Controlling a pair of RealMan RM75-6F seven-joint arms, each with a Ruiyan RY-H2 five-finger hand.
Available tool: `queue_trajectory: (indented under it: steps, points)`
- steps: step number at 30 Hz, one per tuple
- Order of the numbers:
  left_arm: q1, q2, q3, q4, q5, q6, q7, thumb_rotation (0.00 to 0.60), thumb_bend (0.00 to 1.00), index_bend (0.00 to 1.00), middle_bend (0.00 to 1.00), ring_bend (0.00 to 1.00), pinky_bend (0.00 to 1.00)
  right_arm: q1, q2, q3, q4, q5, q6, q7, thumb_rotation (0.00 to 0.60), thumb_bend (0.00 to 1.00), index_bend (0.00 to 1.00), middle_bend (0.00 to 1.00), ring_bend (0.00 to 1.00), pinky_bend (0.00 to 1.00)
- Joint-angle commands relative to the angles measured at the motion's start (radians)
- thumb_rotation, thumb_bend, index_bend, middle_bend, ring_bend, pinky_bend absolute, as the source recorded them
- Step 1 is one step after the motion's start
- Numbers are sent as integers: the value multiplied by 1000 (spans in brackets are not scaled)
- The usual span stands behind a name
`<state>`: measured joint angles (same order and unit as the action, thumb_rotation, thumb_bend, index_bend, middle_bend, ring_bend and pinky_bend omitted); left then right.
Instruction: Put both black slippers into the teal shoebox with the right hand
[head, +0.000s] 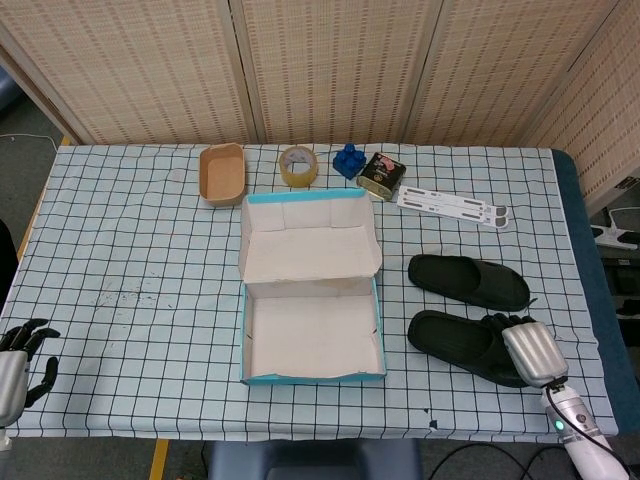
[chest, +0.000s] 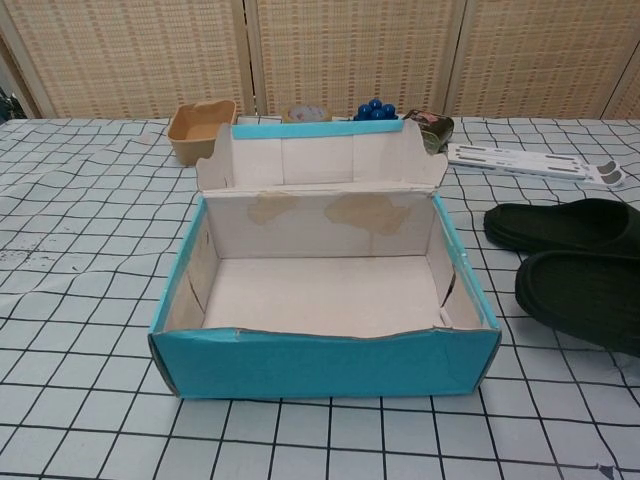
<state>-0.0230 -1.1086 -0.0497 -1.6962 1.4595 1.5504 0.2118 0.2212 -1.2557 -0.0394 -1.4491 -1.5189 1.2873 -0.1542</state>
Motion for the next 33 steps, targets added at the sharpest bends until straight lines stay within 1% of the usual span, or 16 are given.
queue_trajectory:
  steps: [1,5,10,12,15,17,19,21,24,25,28,31,33]
  points:
    - [0,0,0,0,0,0,1,600,490,349,219,244,479,-24,9,19,-13,-5,55,-21,600,23,678,573,515,515]
    - [0,0,0,0,-1,-2,-2,600,490,350,219,244,479,-56,18,45,-42,-12,149,-84,600,22,681,574,516,516]
    - [-1,0,0,0,0,-2,-2,600,490,350,218,244,479,-92,9,88,-78,-65,308,-155,600,23,681,574,517,521]
    - [-1,0,1,0,0,-2,-1,600,489,350,219,244,479,-91,21,93,-107,-101,336,-137,600,23,681,574,518,522]
    - [-2,-1,1,0,-1,-5,2,600,490,350,219,244,479,-71,54,90,-160,-150,328,-97,600,23,681,577,519,522]
    - [-3,-2,1,1,-4,-9,5,600,490,350,219,244,479,-39,97,79,-217,-181,271,-85,600,23,683,579,519,522]
    - [-5,-3,1,1,-8,-15,8,600,490,350,219,244,479,7,153,73,-304,-192,179,-107,600,23,685,580,520,522]
    - [-7,-3,1,1,-11,-18,13,600,490,350,219,244,479,54,186,82,-390,-186,92,-151,600,23,685,580,519,522]
    - [-8,-4,1,1,-12,-19,14,600,490,350,220,244,479,114,205,102,-490,-149,-17,-207,600,23,686,581,520,522]
    - [-7,-4,1,1,-11,-18,14,600,489,350,219,244,479,138,206,113,-528,-125,-61,-230,600,23,686,581,520,522]
    - [-6,-3,0,0,-9,-13,11,600,490,350,219,244,479,198,177,147,-594,-55,-150,-291,600,23,686,581,519,522]
    - [-4,-1,0,1,-7,-10,3,600,490,350,219,244,479,257,127,183,-628,37,-224,-336,600,23,686,581,519,523]
    - [-4,0,0,2,-6,-8,-2,600,490,350,219,244,479,290,90,204,-631,93,-253,-362,600,23,686,581,519,523]
